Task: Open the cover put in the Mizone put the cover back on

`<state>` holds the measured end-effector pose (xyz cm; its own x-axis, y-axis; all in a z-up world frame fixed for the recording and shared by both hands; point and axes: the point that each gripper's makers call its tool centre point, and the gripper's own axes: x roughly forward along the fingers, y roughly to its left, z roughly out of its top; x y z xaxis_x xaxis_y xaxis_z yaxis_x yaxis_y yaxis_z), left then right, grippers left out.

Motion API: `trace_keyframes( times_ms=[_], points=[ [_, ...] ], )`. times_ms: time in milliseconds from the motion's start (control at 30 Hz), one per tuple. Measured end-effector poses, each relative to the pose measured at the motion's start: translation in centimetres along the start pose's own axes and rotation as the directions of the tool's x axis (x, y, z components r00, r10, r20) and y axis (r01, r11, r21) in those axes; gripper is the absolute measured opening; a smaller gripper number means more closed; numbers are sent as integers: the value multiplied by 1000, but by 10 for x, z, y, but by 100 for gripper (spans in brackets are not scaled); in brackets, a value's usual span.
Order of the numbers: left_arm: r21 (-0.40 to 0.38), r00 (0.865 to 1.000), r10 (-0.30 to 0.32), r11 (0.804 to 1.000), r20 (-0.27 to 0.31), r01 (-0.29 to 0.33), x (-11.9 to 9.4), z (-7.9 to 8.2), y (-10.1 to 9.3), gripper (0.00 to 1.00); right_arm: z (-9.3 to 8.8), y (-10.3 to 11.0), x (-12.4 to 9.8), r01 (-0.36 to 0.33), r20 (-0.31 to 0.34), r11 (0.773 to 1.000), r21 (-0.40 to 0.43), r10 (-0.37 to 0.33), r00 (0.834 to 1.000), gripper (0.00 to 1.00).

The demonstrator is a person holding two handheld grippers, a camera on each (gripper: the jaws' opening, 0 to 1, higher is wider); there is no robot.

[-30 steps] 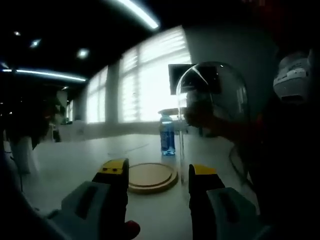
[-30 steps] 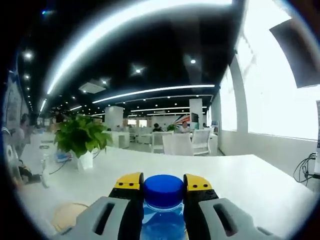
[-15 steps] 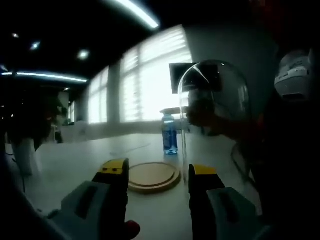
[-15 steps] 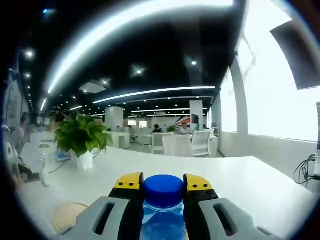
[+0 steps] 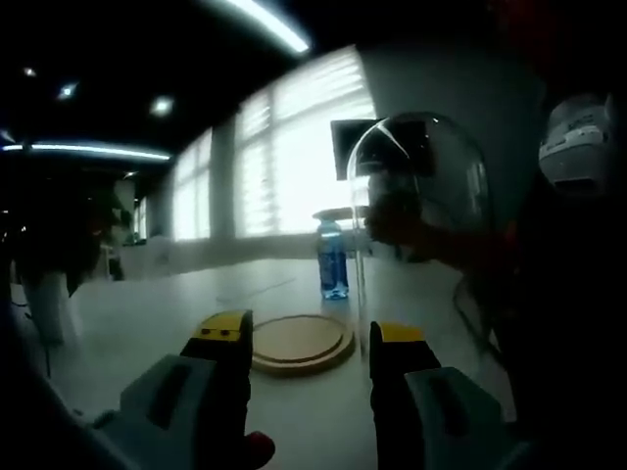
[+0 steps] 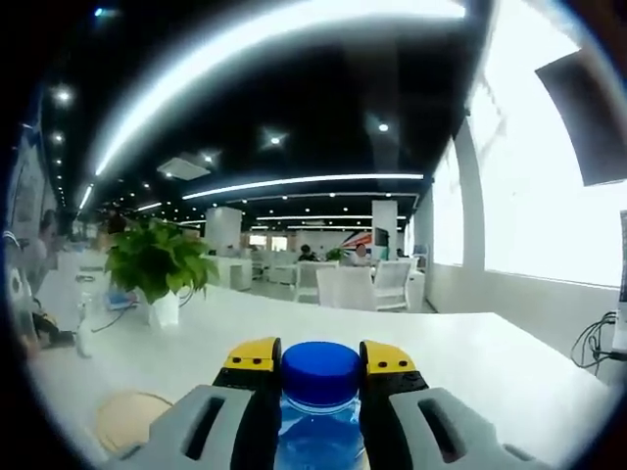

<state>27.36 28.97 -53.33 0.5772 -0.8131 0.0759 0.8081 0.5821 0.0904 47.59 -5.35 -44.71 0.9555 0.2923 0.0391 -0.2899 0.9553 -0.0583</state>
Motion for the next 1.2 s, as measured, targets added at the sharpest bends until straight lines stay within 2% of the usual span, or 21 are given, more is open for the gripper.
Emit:
trace_keyframes(
  times_ms=[233, 367, 567, 700, 1000, 1200],
  points=[
    [1, 1000, 2, 1000, -3, -2, 0, -1, 0, 39, 0, 0, 0, -9, -5, 1000, -1, 9, 1000, 24],
    [1, 1000, 2, 1000, -4, -2, 0, -1, 1, 39, -1, 0, 0, 13, -30, 1000, 27, -12, 999, 23],
    [-5, 1000, 1, 1000, -2, -1, -1, -1, 2, 39, -1, 3, -3, 19, -19, 999, 26, -19, 1000, 23],
    [-5, 1000, 2, 1000, -2, -2, -1, -1, 2, 39, 0, 9, -3, -12, -8, 999, 32, 12, 1000, 23],
    [-7, 1000, 3, 1000, -2, -3, -1, -1, 2, 39, -1, 9, -4, -1, -58, 998, 62, 5, 998, 22],
    [-7, 1000, 0, 1000, -5, 0, 0, -1, 1, 39, -1, 19, -5, -46, -91, 996, 79, 53, 994, 22]
  ],
)
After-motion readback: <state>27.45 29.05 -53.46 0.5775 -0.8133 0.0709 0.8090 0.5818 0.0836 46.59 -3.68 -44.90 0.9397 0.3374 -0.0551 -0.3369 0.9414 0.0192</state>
